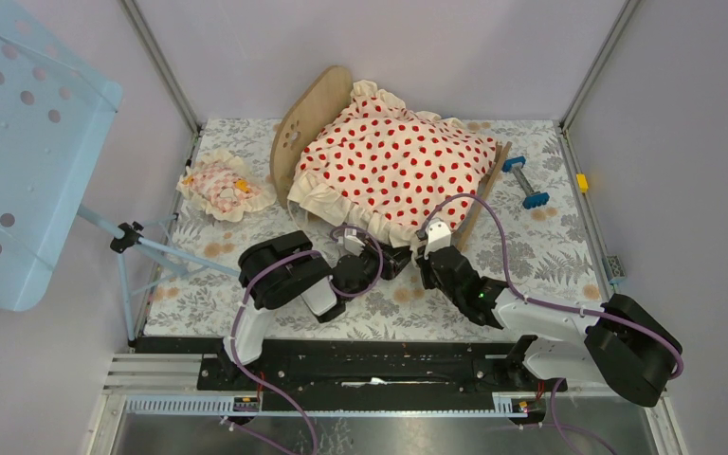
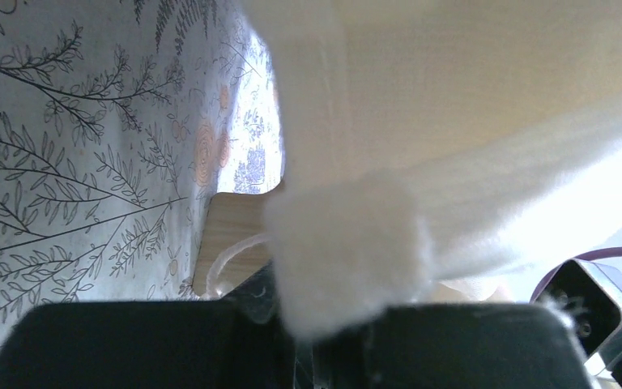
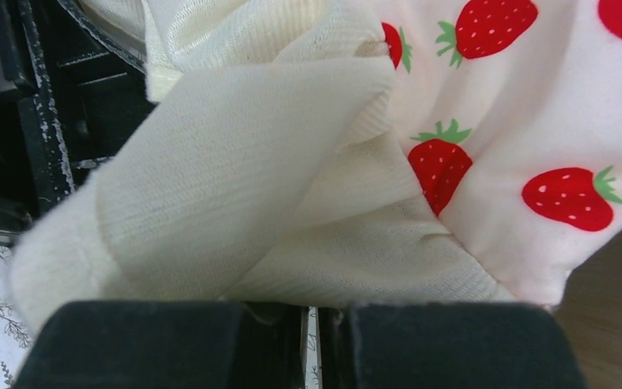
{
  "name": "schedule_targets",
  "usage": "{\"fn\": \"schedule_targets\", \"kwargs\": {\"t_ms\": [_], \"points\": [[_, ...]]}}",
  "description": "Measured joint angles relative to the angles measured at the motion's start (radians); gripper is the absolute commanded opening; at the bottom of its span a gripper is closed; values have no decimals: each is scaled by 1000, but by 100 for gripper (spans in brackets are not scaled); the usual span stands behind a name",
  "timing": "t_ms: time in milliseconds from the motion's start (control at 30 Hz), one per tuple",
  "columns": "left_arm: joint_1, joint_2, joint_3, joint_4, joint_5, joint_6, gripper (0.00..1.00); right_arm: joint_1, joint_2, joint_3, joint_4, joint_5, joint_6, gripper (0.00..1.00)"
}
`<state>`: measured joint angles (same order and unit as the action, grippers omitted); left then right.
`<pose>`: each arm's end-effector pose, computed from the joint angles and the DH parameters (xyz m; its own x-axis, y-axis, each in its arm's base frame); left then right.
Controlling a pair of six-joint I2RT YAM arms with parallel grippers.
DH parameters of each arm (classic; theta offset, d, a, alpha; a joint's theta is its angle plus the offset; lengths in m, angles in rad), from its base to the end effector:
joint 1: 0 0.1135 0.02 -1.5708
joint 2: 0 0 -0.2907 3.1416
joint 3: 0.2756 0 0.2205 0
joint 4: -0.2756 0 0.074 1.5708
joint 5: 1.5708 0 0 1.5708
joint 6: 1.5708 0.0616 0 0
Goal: Set up the pet bed
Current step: Tie the ropes to the bed frame.
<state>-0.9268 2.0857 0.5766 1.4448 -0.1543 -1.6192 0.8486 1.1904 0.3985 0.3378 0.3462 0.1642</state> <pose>0.2301 -0.2908 0.1498 -0.6954 -0.7176 0.0384 -0.0723 0.0167 -0.9972 0.1627 0.1531 0.2167 -0.3685 -0.1857 -0.9109 -0.4501 0.8930 0.0001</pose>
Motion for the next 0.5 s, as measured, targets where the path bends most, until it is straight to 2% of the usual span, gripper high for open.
{"fn": "schedule_targets", "kwargs": {"t_ms": [133, 333, 500], "points": [[0, 0, 2, 1, 0, -3, 0, -1, -5, 0, -14, 0, 0, 7], [0, 0, 2, 1, 0, 2, 0, -1, -74, -11, -44, 0, 16, 26], [0, 0, 2, 1, 0, 7, 0, -2, -194, -35, -97, -15, 50, 32]]}}
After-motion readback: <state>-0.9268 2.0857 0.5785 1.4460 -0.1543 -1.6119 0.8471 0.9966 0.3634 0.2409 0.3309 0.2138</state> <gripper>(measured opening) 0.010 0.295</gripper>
